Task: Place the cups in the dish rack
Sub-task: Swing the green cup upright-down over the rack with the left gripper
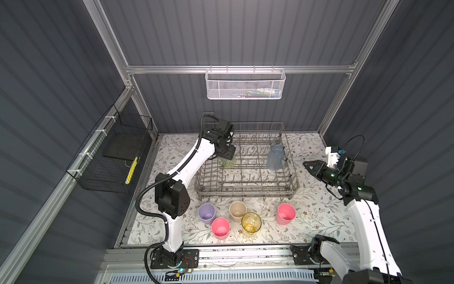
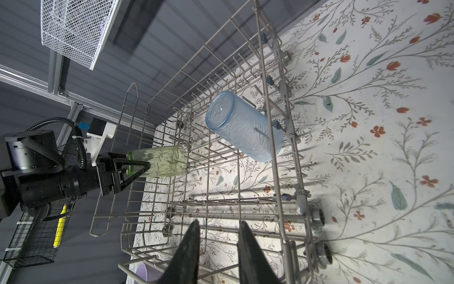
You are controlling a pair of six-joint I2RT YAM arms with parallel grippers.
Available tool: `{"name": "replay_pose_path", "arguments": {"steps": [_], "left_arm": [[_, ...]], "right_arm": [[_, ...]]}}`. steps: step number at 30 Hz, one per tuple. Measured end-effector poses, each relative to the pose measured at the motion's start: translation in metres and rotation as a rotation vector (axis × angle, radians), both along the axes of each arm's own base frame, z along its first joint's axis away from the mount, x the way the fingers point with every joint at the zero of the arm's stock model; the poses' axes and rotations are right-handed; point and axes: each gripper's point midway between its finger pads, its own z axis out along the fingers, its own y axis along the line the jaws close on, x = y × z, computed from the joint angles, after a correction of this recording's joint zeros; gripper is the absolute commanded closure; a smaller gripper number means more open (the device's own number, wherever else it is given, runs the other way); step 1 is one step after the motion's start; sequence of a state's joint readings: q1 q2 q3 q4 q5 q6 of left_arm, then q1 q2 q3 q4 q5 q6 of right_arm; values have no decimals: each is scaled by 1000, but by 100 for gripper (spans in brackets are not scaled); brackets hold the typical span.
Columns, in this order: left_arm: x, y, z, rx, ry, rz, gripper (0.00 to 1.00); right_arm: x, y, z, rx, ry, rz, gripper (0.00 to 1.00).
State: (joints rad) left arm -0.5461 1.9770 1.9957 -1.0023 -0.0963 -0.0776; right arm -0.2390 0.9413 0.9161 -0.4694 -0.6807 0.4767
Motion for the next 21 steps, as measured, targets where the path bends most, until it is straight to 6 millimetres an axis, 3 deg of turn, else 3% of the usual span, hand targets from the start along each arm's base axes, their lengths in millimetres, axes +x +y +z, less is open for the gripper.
{"name": "replay_pose_path", "arguments": {"steps": [21], "left_arm": [[35,-12,-36,85,41,-19,50]], "right_arm": [[2,0,-5,0,6,7,71]]}}
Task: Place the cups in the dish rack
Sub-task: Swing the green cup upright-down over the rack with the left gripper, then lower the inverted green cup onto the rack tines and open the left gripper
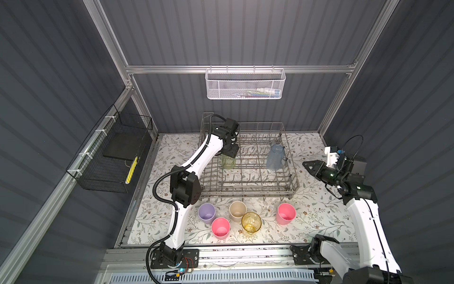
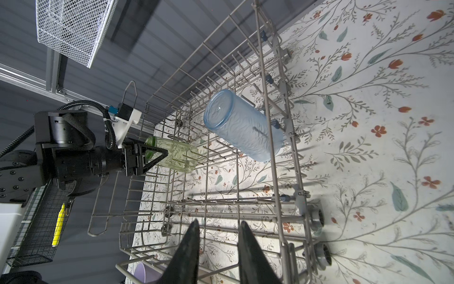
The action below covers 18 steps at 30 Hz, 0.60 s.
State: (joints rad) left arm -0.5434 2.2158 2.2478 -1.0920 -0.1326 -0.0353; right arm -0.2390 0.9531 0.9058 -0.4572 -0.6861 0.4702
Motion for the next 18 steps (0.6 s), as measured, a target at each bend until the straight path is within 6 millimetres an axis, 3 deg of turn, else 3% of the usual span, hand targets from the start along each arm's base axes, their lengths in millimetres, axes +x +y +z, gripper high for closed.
{"name": "replay_pose_path", "arguments": {"steps": [4,11,18], "left_arm": [[2,-1,0,0,-2,-2,46],[2,-1,-1,2,-3,-1,20],[3,-1,0,2,-6,-2,12]], "right_arm": [[0,1,-1,2,2,3,71],[-1,2,-1,6,1,8,70],[-1,3,0,11,0,15,65]]}}
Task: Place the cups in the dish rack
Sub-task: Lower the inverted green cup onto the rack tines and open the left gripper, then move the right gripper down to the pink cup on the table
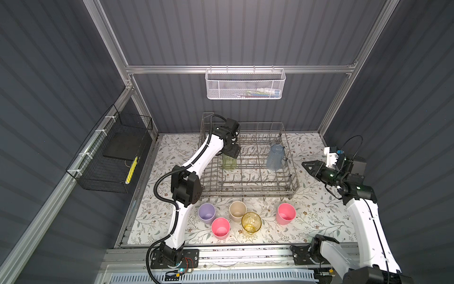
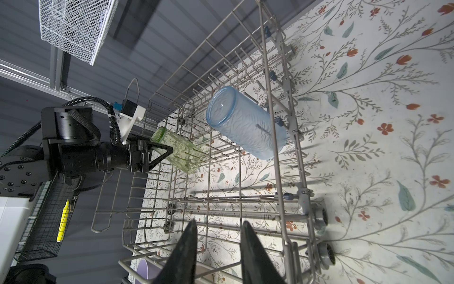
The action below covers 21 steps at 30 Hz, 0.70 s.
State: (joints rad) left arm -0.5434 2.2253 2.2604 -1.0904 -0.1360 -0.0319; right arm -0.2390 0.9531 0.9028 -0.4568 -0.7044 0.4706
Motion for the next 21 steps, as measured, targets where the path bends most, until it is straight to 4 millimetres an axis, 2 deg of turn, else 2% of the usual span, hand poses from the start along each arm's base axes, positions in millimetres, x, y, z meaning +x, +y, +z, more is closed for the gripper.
{"name": "replay_pose_path", "arguments": {"steps": [6,9,12,15,18,21], "left_arm": [[3,0,13,-14,-36,4,10],[4,2,32,-27,-88,12,8],[4,7,62,-52,-167,25,5],[1,15,99,-87,-270,45,4],[-7,24,135,-128,-361,63,3],[-14,30,162,-173,-430,81,3]], "right_arm": [[-1,1,1,2,-5,5,58],[-5,4,5,-13,-18,8,56],[-12,12,10,-53,-29,25,55],[-21,28,21,-115,-54,71,55],[-37,55,34,-197,-78,155,54],[-58,77,35,-275,-68,232,54]]}}
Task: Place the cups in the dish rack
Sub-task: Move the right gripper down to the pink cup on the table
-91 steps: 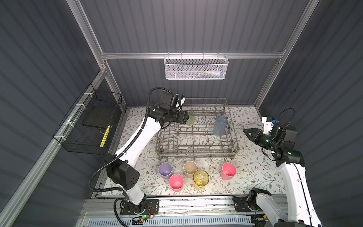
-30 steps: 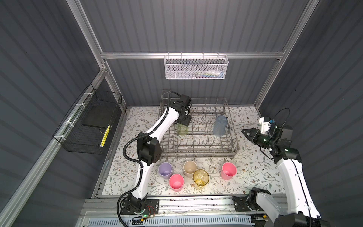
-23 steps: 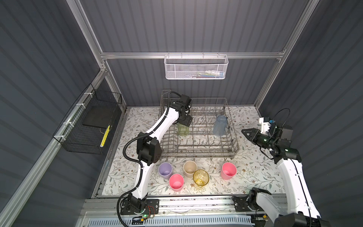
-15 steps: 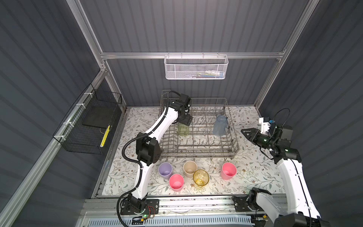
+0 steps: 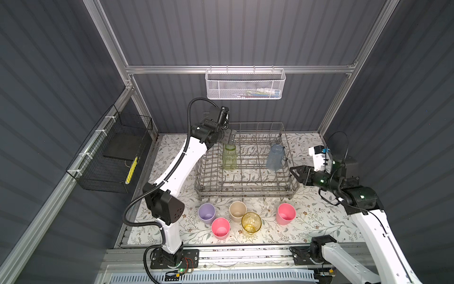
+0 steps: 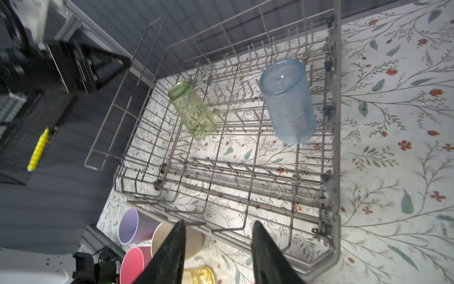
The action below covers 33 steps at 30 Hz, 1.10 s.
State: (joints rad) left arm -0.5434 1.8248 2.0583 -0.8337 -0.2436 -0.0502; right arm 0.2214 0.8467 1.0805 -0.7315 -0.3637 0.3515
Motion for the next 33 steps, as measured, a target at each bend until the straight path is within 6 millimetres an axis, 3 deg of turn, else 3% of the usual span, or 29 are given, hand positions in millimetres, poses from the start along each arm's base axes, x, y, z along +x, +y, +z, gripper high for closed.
{"name": "replay_pose_path", "arguments": {"steps": [3,7,13,20,33], "left_arm": [[-8,4,11,-38,-41,7,6],[-16,9,8,-68,-61,19,1],[-12,6,12,-108,-92,26,0],[-9,2,4,-136,-88,29,0],[-14,1,2,-156,-84,17,0]], "right_arm": [[-23,12,-18,-75,67,47,54],[-54,21,-53,-192,185,97,55],[-91,32,-106,-403,327,175,54],[-103,30,-152,-547,418,163,55],[-102,33,-189,-532,441,124,59]]}}
